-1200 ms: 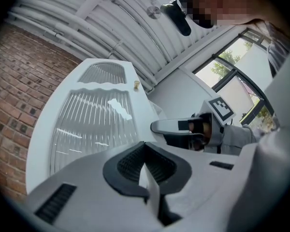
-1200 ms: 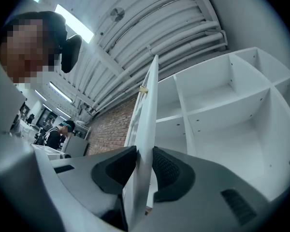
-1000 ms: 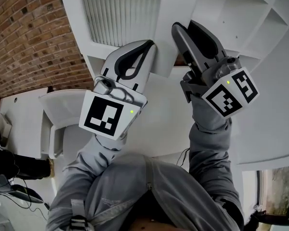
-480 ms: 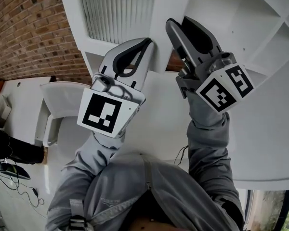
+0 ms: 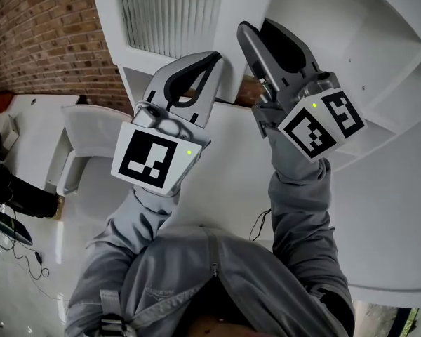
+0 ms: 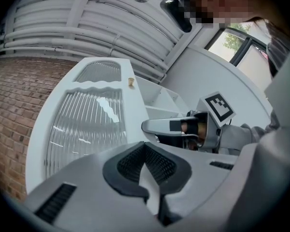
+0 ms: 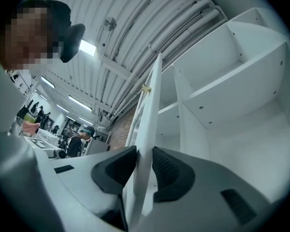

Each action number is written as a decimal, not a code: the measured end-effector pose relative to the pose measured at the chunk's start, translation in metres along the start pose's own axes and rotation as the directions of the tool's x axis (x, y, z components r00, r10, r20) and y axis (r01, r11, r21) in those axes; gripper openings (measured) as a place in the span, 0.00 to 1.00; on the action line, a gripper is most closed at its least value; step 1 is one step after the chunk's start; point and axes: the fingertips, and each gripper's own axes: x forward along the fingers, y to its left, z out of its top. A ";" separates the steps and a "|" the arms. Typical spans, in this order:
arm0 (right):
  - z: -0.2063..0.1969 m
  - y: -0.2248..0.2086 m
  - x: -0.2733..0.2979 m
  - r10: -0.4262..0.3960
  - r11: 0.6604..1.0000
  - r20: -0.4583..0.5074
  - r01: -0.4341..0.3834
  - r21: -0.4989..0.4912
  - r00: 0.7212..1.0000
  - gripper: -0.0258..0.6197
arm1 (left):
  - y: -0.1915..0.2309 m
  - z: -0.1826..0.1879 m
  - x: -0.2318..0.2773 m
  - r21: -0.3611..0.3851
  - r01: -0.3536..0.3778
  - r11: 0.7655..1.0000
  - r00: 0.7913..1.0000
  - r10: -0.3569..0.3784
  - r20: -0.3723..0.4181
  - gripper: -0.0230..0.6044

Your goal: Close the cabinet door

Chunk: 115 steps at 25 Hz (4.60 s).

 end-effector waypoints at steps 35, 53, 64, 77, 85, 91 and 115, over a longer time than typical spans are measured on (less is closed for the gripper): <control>-0.016 -0.035 0.012 0.006 0.999 -0.033 -0.005 0.032 0.999 0.23 | 0.006 -0.029 0.035 0.023 0.014 1.000 0.997 -0.012 -0.075 0.05; -0.020 -0.051 0.016 -0.025 0.999 -0.011 0.026 0.033 1.000 0.24 | 0.011 -0.053 0.057 0.006 0.034 0.999 0.994 -0.034 -0.101 0.05; -0.024 -0.056 0.014 -0.106 0.989 0.010 0.106 -0.100 0.994 0.26 | 0.014 -0.059 0.062 -0.002 0.041 0.999 0.995 -0.041 -0.086 0.05; -0.029 -0.064 0.014 -0.141 0.988 0.022 0.142 -0.063 0.990 0.29 | 0.017 -0.062 0.066 -0.011 0.058 0.998 0.995 -0.058 -0.075 0.04; -0.051 -0.065 0.000 -0.203 0.977 -0.051 0.199 -0.072 0.978 0.28 | 0.020 -0.059 0.067 -0.017 0.066 0.998 0.995 -0.067 -0.069 0.05; -0.078 -0.054 -0.028 -0.258 0.965 -0.138 0.249 -0.082 0.956 0.17 | 0.018 -0.060 0.064 -0.003 0.064 0.998 0.994 -0.064 -0.083 0.05; -0.137 0.025 -0.111 -0.512 0.859 -0.188 0.501 -0.105 0.838 0.08 | -0.005 -0.128 -0.053 -0.052 0.028 0.998 0.955 -0.042 -0.292 0.05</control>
